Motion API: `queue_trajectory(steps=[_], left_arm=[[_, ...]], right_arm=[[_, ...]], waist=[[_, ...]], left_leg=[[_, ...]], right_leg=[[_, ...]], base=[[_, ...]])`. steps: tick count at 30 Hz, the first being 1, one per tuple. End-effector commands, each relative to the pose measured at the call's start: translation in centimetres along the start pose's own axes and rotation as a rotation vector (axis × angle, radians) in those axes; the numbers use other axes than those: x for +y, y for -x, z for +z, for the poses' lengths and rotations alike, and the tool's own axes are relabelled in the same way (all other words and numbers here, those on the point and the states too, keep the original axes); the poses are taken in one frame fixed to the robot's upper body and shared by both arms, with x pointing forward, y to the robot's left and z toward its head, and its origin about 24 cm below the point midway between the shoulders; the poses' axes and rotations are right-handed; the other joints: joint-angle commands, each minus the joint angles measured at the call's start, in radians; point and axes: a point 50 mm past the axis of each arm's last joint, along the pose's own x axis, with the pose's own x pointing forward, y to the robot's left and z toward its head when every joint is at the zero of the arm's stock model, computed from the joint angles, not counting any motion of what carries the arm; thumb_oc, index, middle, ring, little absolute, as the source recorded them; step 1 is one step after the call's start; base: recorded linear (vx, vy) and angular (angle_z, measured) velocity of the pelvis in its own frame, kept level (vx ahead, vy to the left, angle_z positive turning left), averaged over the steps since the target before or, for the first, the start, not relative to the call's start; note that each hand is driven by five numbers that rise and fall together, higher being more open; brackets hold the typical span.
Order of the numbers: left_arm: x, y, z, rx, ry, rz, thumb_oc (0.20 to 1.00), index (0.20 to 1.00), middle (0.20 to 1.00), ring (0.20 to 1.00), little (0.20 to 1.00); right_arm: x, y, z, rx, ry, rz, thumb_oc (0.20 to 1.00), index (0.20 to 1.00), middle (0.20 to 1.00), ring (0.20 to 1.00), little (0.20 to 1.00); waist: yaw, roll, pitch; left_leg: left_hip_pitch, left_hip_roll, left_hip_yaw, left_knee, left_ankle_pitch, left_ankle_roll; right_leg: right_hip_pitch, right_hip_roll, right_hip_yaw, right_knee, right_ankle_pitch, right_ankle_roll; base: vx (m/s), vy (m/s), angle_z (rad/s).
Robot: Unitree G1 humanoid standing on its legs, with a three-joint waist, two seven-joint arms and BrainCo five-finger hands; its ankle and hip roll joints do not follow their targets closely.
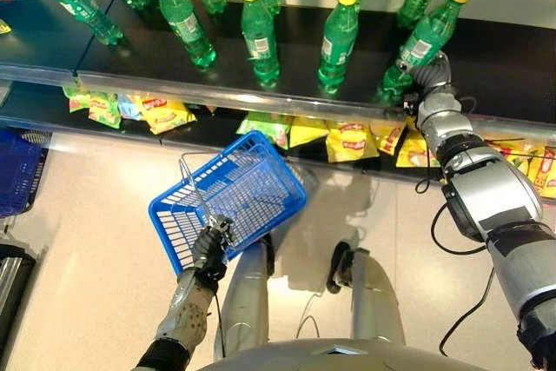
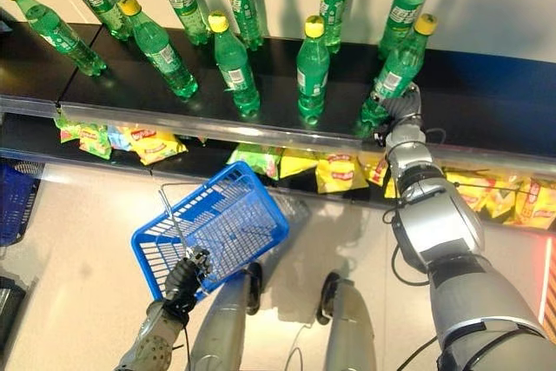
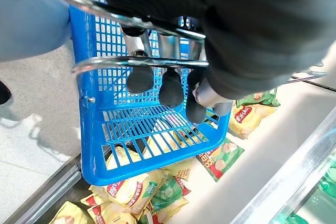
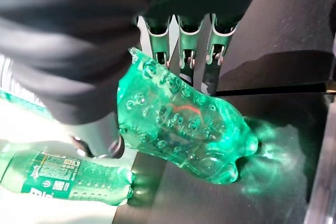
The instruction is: Pick up the snacks into the basket
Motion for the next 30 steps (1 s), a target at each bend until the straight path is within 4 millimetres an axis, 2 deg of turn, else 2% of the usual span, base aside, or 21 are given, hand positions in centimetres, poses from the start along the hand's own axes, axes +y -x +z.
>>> queue_trajectory(steps=[1, 5, 10, 12, 15, 16, 17, 18, 22, 23, 24, 25, 30], left_arm=[[-1.8, 0.0, 1.3, -0.068, -0.043, -0.12, 0.2, 0.2, 0.2, 0.2, 0.2], [-2.0, 0.0, 1.9, -0.098, -0.04, -0.124, 0.2, 0.2, 0.2, 0.2, 0.2], [-2.1, 0.0, 2.5, -0.136, -0.018, -0.122, 0.2, 0.2, 0.2, 0.2, 0.2], [-2.0, -0.1, 2.6, -0.148, -0.009, -0.115, 0.2, 0.2, 0.2, 0.2, 0.2], [-1.7, 0.0, 2.6, -0.159, 0.001, -0.101, 0.2, 0.2, 0.2, 0.2, 0.2], [-1.5, 0.1, 2.6, -0.164, 0.004, -0.093, 0.2, 0.2, 0.2, 0.2, 0.2], [-1.5, 0.1, 2.6, -0.164, 0.003, -0.093, 0.2, 0.2, 0.2, 0.2, 0.2], [-1.4, 0.2, 2.7, -0.173, 0.001, -0.093, 0.2, 0.2, 0.2, 0.2, 0.2], [-1.3, 0.3, 2.8, -0.176, -0.004, -0.095, 0.2, 0.2, 0.2, 0.2, 0.2], [-1.1, 0.4, 2.7, -0.172, -0.001, -0.092, 0.2, 0.2, 0.2, 0.2, 0.2], [-1.1, 0.4, 2.7, -0.172, -0.002, -0.092, 0.2, 0.2, 0.2, 0.2, 0.2], [-1.2, 0.5, 2.7, -0.172, 0.007, -0.102, 0.2, 0.2, 0.2, 0.2, 0.2], [-1.5, 0.7, 2.6, -0.165, 0.029, -0.122, 0.2, 0.2, 0.2, 0.2, 0.2]], right_arm=[[-2.1, -0.7, 5.1, -0.214, -0.078, -0.06, 0.2, 0.2, 0.2, 0.2, 0.2], [-2.5, -0.2, 6.3, -0.328, -0.128, -0.072, 0.2, 0.2, 0.2, 0.2, 0.2], [-4.4, 1.4, 7.7, -0.519, -0.148, -0.127, 0.2, 0.2, 0.2, 0.2, 0.2], [-5.1, 2.1, 7.6, -0.568, -0.133, -0.143, 0.2, 0.2, 0.2, 0.2, 0.2], [-6.0, 3.7, 7.6, -0.671, -0.109, -0.159, 0.2, 0.2, 0.2, 0.2, 0.2], [-6.3, 4.9, 7.7, -0.74, -0.079, -0.151, 0.2, 0.2, 0.2, 0.2, 0.2], [-6.3, 4.9, 7.6, -0.738, -0.079, -0.152, 0.2, 0.2, 0.2, 0.2, 0.2], [-6.8, 6.2, 8.1, -0.817, -0.054, -0.148, 0.2, 0.2, 0.2, 0.2, 0.2], [-6.8, 7.5, 8.6, -0.89, -0.052, -0.123, 0.2, 0.2, 0.2, 0.2, 0.2], [-6.4, 8.7, 8.8, -0.938, -0.074, -0.07, 0.2, 0.2, 0.2, 0.2, 0.2], [-6.4, 8.7, 8.8, -0.937, -0.074, -0.07, 0.2, 0.2, 0.2, 0.2, 0.2], [-5.7, 9.8, 8.7, -0.965, -0.132, 0.014, 0.2, 0.2, 0.2, 0.2, 0.2], [-3.6, 12.1, 7.4, -0.942, -0.286, 0.249, 0.2, 0.2, 0.2, 0.2, 0.2]], waist=[[-0.005, -0.001, -0.024], [-0.016, -0.003, -0.022], [-0.033, -0.006, -0.021], [-0.036, -0.009, -0.025], [-0.044, -0.016, -0.029], [-0.046, -0.021, -0.031], [-0.045, -0.021, -0.031], [-0.051, -0.025, -0.032], [-0.053, -0.031, -0.032], [-0.055, -0.036, -0.032], [-0.055, -0.037, -0.033], [-0.058, -0.041, -0.031], [-0.065, -0.051, -0.025]], left_leg=[[0.038, -0.056, 0.068, -0.021, 0.009, 0.105], [0.051, -0.056, 0.07, -0.033, 0.013, 0.106], [0.065, -0.054, 0.067, -0.05, 0.016, 0.106], [0.071, -0.053, 0.066, -0.06, 0.018, 0.105], [0.085, -0.05, 0.066, -0.077, 0.022, 0.106], [0.094, -0.051, 0.064, -0.087, 0.024, 0.108], [0.095, -0.051, 0.064, -0.088, 0.024, 0.108], [0.102, -0.052, 0.065, -0.098, 0.028, 0.108], [0.107, -0.053, 0.062, -0.104, 0.031, 0.109], [0.11, -0.054, 0.061, -0.11, 0.033, 0.109], [0.11, -0.054, 0.061, -0.11, 0.033, 0.109], [0.114, -0.055, 0.061, -0.123, 0.039, 0.109], [0.126, -0.057, 0.062, -0.161, 0.058, 0.107]], right_leg=[[0.041, 0.027, 0.003, -0.031, 0.061, 0.053], [0.05, 0.031, 0.01, -0.042, 0.068, 0.055], [0.06, 0.033, 0.01, -0.054, 0.073, 0.059], [0.066, 0.032, 0.007, -0.061, 0.075, 0.06], [0.081, 0.034, 0.009, -0.076, 0.079, 0.062], [0.089, 0.036, 0.01, -0.083, 0.079, 0.064], [0.089, 0.035, 0.01, -0.083, 0.079, 0.064], [0.096, 0.036, 0.011, -0.093, 0.082, 0.066], [0.099, 0.037, 0.013, -0.098, 0.085, 0.067], [0.103, 0.039, 0.014, -0.105, 0.088, 0.066], [0.103, 0.039, 0.014, -0.106, 0.088, 0.066], [0.106, 0.041, 0.015, -0.118, 0.094, 0.067], [0.111, 0.043, 0.017, -0.147, 0.111, 0.068]], base=[[0.0, 0.0, 0.0], [0.0, 0.0, 0.0], [0.0, 0.0, 0.0], [0.0, 0.0, 0.0], [0.0, -0.005, -0.02], [0.0, 0.0, 0.0], [0.0, 0.0, 0.0], [0.0, 0.0, 0.0], [0.0, -0.004, -0.05], [0.0, 0.0, 0.0], [0.0, 0.0, 0.0], [-0.01, 0.0, -0.04], [0.0, 0.004, -0.04]])
